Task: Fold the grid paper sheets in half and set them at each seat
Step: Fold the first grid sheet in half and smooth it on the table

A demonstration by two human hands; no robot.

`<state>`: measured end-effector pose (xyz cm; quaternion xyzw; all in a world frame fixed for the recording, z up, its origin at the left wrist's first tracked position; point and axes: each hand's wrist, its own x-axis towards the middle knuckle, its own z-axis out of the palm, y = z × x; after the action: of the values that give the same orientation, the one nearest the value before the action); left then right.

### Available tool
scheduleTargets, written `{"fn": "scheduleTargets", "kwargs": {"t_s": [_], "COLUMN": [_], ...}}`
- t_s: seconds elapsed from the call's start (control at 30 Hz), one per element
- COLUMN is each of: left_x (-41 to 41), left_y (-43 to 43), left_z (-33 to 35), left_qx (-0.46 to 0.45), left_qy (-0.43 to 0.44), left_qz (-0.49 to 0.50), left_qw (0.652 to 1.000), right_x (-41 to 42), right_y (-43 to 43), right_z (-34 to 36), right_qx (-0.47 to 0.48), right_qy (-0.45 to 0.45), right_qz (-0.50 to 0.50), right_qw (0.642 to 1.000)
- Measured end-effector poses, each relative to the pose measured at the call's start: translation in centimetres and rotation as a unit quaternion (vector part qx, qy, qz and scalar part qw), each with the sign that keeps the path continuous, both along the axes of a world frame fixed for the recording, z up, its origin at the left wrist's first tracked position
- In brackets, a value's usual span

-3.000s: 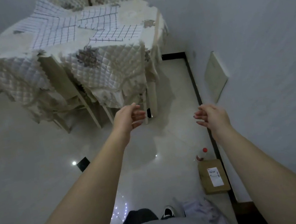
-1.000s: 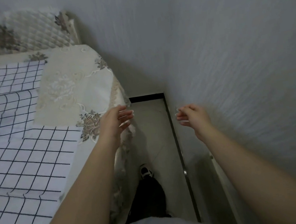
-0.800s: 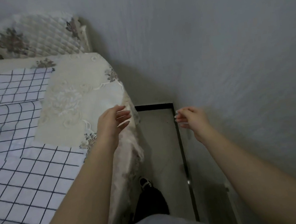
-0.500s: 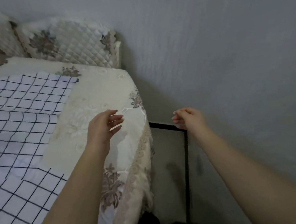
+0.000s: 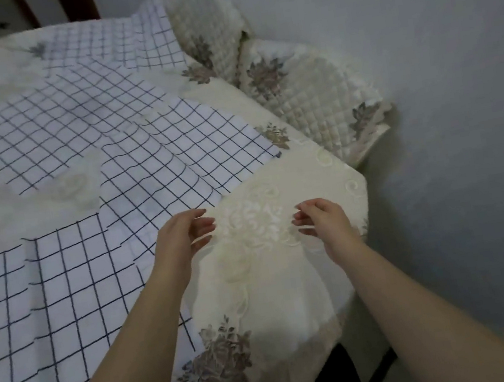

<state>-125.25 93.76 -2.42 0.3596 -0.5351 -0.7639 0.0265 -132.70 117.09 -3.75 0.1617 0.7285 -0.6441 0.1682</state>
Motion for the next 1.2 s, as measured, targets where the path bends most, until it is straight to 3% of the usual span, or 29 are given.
{"fn": "scheduleTargets", "kwargs": {"t_s": [0.23,0.47,0.57,0.63,0.67,0.73,0.83,0.93,1.2], "left_x": [0.0,-0.5,-0.6,-0.6,-0.7,-0.8,-1.6,-3.2,-9.2], "left_y": [0.4,5.2,6.7,7.5,7.7,7.8,6.8,5.5,5.4], "left_z": [-0.3,1.0,1.0,0.6,0.3,-0.5,-2.0,-3.5,-7.7], "left_qx": [-0.013,-0.058,-0.124,-0.228,-0.297,-0.421,-0.534,-0.571,-0.565], "left_qy": [-0.020,-0.013,-0.032,-0.074,-0.101,-0.139,-0.172,-0.203,-0.273], "left_qz": [0.185,0.263,0.253,0.227,0.206,0.156,0.059,-0.018,-0.135], "left_qw": [0.982,0.963,0.959,0.944,0.927,0.883,0.826,0.796,0.766], "right_x": [-7.0,-11.4,-12.4,-13.0,-13.3,-14.4,-15.9,-16.7,-16.5], "right_y": [-3.8,-2.2,-1.9,-1.8,-1.7,-1.7,-2.4,-4.0,-8.9], "right_z": [-0.5,0.0,-0.2,-0.6,-0.9,-1.5,-2.1,-2.6,-5.1], "right_qx": [-0.026,-0.038,-0.030,0.028,0.091,0.204,0.285,0.330,0.379], "right_qy": [-0.009,-0.016,-0.013,0.055,0.120,0.252,0.330,0.386,0.452], "right_qz": [0.181,0.262,0.290,0.331,0.367,0.445,0.539,0.589,0.651], "right_qw": [0.983,0.964,0.957,0.942,0.918,0.835,0.720,0.628,0.477]}}
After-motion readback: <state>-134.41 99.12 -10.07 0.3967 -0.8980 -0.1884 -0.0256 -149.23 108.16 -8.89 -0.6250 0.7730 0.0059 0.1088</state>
